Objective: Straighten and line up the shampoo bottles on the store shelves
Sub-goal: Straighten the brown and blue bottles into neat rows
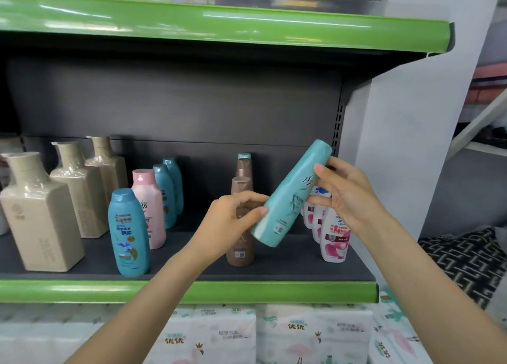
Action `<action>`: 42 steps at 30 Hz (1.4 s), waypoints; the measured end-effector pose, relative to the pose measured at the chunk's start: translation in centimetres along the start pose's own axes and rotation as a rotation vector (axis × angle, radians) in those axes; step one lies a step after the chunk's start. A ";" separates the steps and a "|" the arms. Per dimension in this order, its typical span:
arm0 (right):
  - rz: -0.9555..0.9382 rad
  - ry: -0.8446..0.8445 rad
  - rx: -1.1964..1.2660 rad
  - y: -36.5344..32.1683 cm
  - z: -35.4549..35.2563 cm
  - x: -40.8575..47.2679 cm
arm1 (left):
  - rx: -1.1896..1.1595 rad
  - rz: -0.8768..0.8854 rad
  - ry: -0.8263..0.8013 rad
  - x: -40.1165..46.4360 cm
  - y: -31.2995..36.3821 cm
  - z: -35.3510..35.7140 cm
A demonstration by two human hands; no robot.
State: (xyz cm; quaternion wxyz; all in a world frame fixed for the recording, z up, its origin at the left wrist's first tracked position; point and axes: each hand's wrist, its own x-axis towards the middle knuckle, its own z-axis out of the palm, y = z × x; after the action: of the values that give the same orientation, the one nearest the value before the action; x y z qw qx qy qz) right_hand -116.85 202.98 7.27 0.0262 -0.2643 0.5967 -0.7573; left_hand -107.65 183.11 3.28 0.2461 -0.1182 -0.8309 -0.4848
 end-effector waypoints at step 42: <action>0.074 -0.067 -0.436 9.3 8.1 9.7 | 0.229 0.012 0.166 4.0 -3.3 -4.0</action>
State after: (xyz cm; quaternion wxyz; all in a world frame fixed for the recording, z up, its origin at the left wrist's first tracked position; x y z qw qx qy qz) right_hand -124.21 189.64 3.52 0.0160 -0.2666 0.7544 -0.5996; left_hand -111.29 177.80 4.56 0.3290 -0.0540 -0.8568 -0.3933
